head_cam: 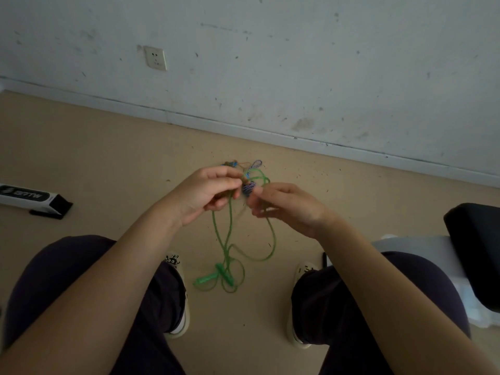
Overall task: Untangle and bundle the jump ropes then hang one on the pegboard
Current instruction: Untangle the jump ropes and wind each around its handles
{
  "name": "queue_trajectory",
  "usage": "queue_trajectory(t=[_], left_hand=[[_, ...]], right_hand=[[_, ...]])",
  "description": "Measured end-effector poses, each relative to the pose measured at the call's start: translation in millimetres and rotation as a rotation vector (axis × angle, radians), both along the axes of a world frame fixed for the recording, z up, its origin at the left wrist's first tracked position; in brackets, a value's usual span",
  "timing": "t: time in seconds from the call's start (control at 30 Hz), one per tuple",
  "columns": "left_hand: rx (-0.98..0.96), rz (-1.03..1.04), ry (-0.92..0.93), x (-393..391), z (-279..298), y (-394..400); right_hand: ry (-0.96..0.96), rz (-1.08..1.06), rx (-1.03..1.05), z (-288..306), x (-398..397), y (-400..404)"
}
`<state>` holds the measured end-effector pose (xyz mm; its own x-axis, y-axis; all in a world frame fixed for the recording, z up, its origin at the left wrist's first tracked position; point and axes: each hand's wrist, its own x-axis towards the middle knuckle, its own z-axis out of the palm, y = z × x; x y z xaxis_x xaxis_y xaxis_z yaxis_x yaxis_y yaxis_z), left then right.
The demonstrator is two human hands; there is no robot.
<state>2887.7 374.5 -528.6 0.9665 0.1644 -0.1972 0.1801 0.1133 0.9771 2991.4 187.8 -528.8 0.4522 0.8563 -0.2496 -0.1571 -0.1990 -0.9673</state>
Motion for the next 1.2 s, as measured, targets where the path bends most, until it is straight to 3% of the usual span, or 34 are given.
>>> queue_trajectory(t=[0.13,0.2,0.3,0.37,0.47,0.53,0.6,0.7,0.83,0.9,1.03,1.2], left_hand=[[0.147,-0.032,0.056,-3,-3,0],[0.219,-0.033,0.115,-3,-3,-1],[0.394,0.025,0.172,-3,1,8],[0.471,0.045,0.178,-6,5,15],[0.509,0.091,0.161,-9,6,24],[0.502,0.19,0.148,-10,4,29],[0.381,0.21,0.131,-12,4,35],[0.223,-0.006,0.198,-13,3,30],[0.277,-0.36,0.43,-8,-5,7],[0.263,-0.451,0.449,-7,-7,2],[0.123,-0.373,0.277,-5,-11,-2],[-0.043,-0.249,0.166,-3,-9,0]], right_hand=[[0.094,-0.125,0.134,1,0,3],[-0.028,-0.147,0.03,2,3,3],[-0.375,-0.186,-0.218,6,15,-4],[-0.501,-0.301,-0.248,9,26,-11],[-0.559,-0.566,-0.214,10,39,-22],[-0.489,-0.644,-0.204,10,42,-27],[-0.284,-0.574,-0.126,10,39,-27],[0.096,-0.397,0.074,12,29,-19],[0.316,-0.136,0.195,7,16,-8],[0.336,-0.075,0.227,4,12,-5],[0.319,-0.043,0.233,4,11,-3],[0.035,-0.002,-0.011,8,16,-8]])
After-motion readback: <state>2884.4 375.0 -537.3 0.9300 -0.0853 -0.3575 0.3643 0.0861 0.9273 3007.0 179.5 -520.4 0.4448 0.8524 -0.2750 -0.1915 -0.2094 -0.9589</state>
